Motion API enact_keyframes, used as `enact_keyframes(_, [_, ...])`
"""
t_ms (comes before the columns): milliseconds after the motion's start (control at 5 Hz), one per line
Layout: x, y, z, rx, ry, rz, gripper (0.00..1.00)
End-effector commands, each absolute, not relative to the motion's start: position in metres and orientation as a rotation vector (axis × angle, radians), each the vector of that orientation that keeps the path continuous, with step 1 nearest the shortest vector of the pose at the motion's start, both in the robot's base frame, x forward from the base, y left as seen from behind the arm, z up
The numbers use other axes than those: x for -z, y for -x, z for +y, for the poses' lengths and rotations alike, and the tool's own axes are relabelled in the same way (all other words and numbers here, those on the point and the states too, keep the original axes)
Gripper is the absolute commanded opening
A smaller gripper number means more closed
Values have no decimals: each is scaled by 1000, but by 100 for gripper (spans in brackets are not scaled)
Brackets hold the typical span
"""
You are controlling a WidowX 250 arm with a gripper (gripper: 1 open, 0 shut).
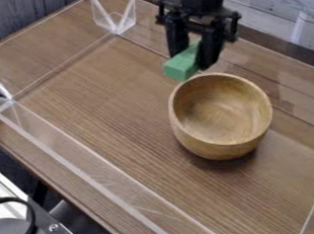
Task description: Put the green block in the brown bowl
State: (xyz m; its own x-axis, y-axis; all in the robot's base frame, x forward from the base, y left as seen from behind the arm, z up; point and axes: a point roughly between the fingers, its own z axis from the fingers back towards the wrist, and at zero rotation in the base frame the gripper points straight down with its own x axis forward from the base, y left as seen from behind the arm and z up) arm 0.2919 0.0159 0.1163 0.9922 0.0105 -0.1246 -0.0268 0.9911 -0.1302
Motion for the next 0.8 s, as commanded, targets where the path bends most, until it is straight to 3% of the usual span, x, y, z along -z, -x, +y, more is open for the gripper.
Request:
enact_keyframes(0, [-127,-285,18,-8,123,37,0])
enact_keyframes(200, [-132,-290,23,-35,121,20,0])
enact_keyframes(600, [-128,-280,-3,67,140,-9,0])
